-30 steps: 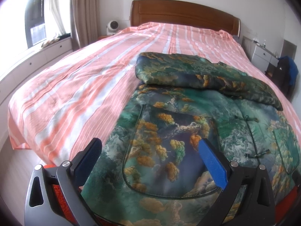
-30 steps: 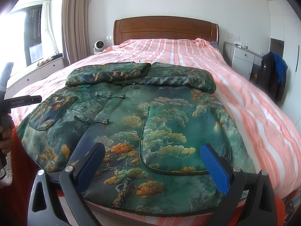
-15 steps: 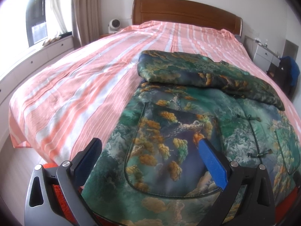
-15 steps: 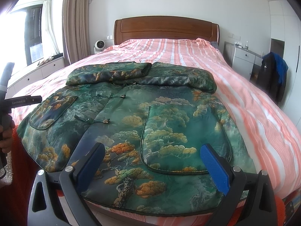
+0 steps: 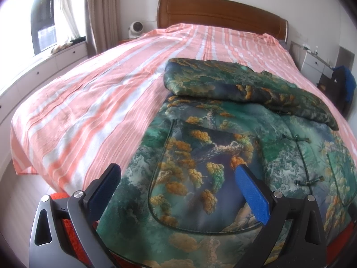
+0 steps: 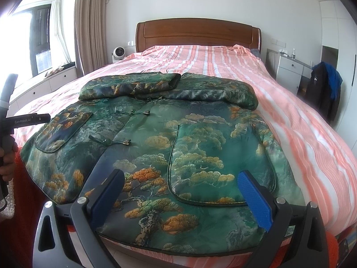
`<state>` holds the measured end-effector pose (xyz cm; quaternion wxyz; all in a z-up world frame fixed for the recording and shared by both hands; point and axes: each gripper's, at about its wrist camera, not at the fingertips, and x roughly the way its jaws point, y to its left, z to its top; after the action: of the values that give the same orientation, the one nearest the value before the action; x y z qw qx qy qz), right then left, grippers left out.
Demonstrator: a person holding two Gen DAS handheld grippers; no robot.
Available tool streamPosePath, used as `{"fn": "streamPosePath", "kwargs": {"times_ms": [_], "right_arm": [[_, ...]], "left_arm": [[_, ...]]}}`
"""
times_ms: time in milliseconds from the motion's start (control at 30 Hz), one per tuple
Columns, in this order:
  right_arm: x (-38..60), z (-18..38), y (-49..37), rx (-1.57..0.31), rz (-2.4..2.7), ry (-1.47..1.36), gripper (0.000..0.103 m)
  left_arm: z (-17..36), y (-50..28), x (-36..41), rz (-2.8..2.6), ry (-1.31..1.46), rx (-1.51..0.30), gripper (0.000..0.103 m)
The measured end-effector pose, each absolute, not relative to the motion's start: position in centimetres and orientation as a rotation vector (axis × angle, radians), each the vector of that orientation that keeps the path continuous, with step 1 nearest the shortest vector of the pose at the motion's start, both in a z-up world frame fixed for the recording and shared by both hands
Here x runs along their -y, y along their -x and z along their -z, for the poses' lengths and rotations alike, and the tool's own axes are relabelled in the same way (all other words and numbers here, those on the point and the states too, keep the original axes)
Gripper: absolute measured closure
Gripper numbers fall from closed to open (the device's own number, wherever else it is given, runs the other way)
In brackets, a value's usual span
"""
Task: Fold large clothes
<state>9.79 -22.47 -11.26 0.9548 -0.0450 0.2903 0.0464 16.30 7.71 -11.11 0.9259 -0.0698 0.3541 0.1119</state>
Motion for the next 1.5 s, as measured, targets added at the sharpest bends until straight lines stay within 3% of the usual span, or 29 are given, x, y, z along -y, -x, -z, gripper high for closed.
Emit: {"fn": "streamPosePath", "kwargs": {"times_ms": [1500], "right_arm": [[22.12, 11.58, -9.82, -0.599, -0.103, 0.098, 0.003]], "left_arm": [[11.44, -16.28, -7.79, -0.229, 0.139, -0.734, 0.001]]}}
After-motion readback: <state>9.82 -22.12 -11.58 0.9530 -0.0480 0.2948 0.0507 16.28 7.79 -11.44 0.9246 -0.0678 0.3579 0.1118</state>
